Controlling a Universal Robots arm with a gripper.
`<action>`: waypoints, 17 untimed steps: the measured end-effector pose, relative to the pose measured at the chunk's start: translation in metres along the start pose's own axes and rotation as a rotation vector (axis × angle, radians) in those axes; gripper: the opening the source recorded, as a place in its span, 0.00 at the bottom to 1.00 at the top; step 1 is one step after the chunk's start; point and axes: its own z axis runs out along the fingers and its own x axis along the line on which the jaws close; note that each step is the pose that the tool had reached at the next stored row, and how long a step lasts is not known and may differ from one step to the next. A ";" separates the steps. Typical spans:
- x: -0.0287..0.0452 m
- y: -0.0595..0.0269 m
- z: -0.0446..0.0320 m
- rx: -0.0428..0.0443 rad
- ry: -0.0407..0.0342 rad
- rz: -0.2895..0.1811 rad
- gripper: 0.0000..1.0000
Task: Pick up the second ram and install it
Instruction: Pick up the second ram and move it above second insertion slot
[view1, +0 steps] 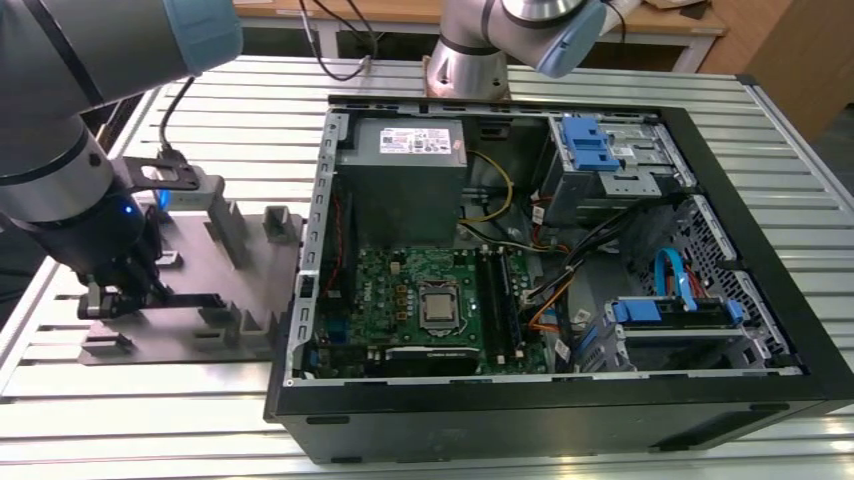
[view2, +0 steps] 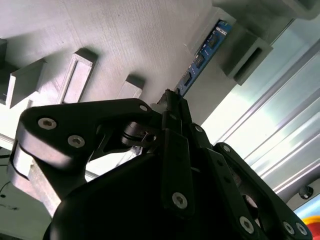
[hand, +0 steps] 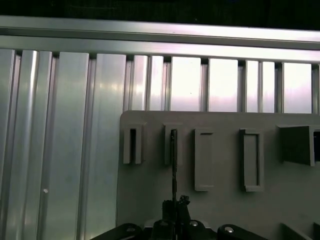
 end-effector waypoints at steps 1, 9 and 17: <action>0.0000 0.0000 -0.0012 0.0000 0.0000 0.000 0.14; -0.0003 0.0004 -0.0109 -0.0001 -0.0002 0.000 0.14; -0.0004 0.0007 -0.0187 -0.0001 -0.0005 0.000 0.14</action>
